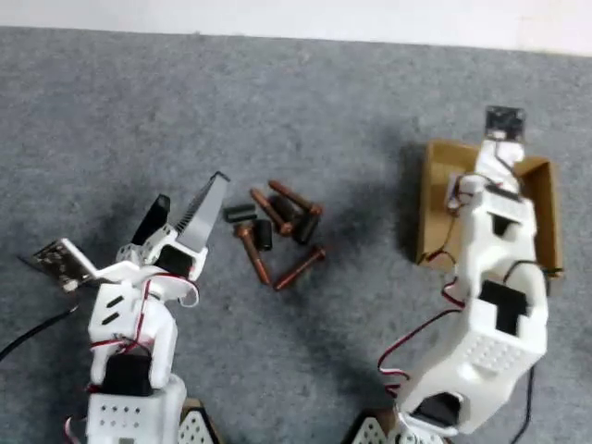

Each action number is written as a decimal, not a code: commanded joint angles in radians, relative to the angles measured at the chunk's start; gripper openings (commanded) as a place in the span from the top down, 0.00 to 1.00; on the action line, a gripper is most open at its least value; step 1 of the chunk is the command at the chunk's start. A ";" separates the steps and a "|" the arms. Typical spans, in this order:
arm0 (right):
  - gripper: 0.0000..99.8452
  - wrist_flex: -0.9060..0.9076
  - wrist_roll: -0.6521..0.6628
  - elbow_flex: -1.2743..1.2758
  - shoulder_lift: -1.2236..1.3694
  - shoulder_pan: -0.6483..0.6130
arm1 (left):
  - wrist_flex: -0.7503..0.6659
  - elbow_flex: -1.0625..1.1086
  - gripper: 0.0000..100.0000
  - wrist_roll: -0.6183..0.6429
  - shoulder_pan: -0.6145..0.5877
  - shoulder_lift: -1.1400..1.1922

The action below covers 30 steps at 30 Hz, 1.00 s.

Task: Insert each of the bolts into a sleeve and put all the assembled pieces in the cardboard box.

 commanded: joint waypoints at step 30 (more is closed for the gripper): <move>0.73 -0.108 -0.074 1.145 -1.419 -0.707 | -0.015 0.022 0.56 0.008 -0.010 -0.015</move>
